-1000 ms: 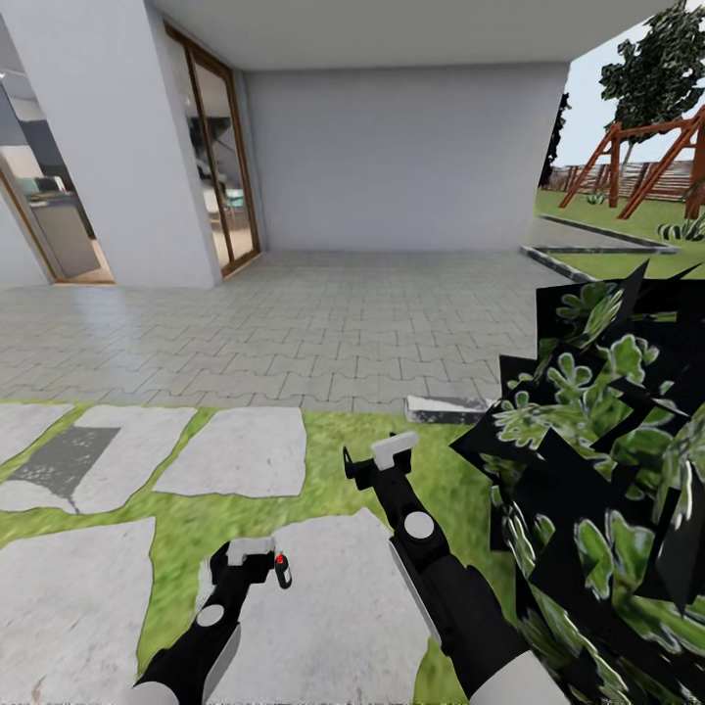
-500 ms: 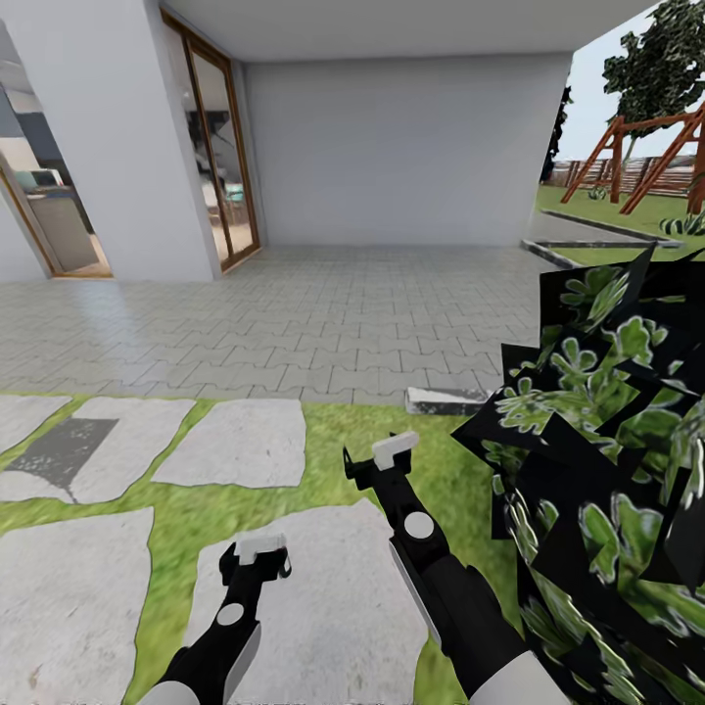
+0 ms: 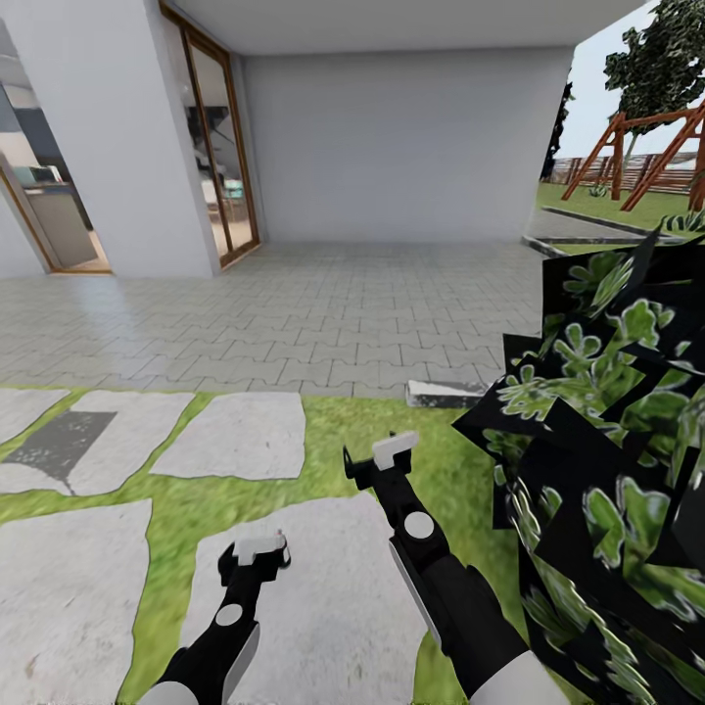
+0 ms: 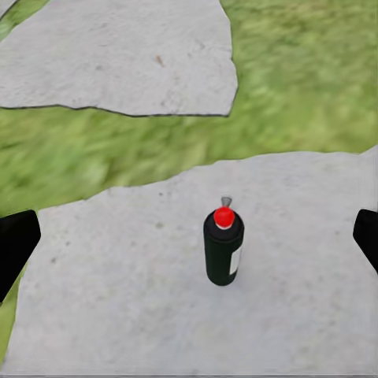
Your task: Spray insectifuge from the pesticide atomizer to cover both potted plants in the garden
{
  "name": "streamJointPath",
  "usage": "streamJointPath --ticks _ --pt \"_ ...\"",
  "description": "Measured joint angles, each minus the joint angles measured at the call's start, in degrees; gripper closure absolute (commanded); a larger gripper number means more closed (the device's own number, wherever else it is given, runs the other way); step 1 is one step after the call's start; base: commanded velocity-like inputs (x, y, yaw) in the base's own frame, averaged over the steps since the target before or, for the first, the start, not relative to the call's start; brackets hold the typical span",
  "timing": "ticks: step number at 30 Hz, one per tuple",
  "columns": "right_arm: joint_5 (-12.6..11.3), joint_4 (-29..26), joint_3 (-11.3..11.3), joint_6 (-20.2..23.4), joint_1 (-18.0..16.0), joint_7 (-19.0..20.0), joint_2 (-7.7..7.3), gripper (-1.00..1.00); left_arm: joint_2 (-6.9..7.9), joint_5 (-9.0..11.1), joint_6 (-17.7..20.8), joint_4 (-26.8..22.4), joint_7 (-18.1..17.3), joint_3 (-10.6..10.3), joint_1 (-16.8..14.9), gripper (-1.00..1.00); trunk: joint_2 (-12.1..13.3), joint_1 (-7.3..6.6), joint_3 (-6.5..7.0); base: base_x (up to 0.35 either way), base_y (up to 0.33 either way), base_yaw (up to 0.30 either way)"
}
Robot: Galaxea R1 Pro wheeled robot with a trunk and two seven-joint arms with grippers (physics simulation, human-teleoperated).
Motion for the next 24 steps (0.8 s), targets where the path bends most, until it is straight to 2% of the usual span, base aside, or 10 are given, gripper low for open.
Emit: streamJointPath --ticks 24 --pt "0.0 0.1 0.1 -0.3 0.0 0.0 0.00 -1.00 0.01 0.0 0.0 0.0 0.0 0.0 0.1 -1.00 -0.3 0.62 -5.32 0.000 0.000 0.000"
